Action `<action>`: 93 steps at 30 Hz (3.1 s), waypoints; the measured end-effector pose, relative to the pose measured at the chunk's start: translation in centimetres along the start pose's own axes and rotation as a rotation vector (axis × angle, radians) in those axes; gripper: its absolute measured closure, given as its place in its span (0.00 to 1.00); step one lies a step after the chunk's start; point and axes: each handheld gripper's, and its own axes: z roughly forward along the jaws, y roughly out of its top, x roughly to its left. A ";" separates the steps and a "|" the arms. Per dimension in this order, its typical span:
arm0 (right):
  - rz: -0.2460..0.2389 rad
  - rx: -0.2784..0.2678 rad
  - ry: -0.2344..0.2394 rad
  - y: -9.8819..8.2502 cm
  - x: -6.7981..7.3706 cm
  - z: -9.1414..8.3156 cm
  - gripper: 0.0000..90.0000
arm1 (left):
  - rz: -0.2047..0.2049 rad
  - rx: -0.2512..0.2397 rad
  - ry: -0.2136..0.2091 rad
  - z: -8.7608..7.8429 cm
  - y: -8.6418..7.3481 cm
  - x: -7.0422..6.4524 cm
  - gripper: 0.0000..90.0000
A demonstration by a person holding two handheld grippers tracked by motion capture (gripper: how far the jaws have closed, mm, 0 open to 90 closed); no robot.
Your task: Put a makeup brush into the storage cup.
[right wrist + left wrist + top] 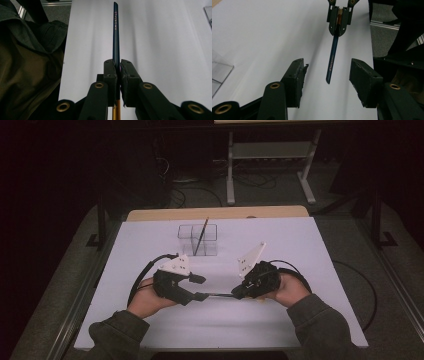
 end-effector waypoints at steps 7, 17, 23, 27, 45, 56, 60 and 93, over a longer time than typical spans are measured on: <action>-0.006 0.002 0.010 0.5 0.1 0.4 0.92 | 0.016 0.023 -0.025 0.7 0.3 -0.1 0.54; -0.025 0.005 0.019 1.3 0.2 1.0 0.92 | 0.036 0.083 -0.057 1.9 0.5 -0.3 0.62; -0.030 0.003 0.022 1.5 0.3 1.1 0.92 | 0.031 0.105 -0.070 2.3 0.5 -0.2 0.66; -0.037 0.005 0.023 1.5 0.3 1.3 0.92 | 0.029 0.116 -0.080 2.6 0.4 -0.2 0.71; -0.042 0.021 0.033 1.9 0.4 1.9 0.92 | 0.033 0.168 -0.103 3.1 0.3 0.0 0.83; -0.051 0.024 0.035 2.2 0.6 2.2 0.92 | 0.041 0.185 -0.118 3.4 0.2 0.0 0.92; -0.063 0.026 0.033 2.2 0.6 2.3 0.92 | 0.042 0.191 -0.119 3.4 0.2 -0.1 0.93; -0.032 -0.034 0.028 0.8 0.4 1.8 0.77 | 0.025 0.145 -0.109 1.6 -1.1 0.0 0.94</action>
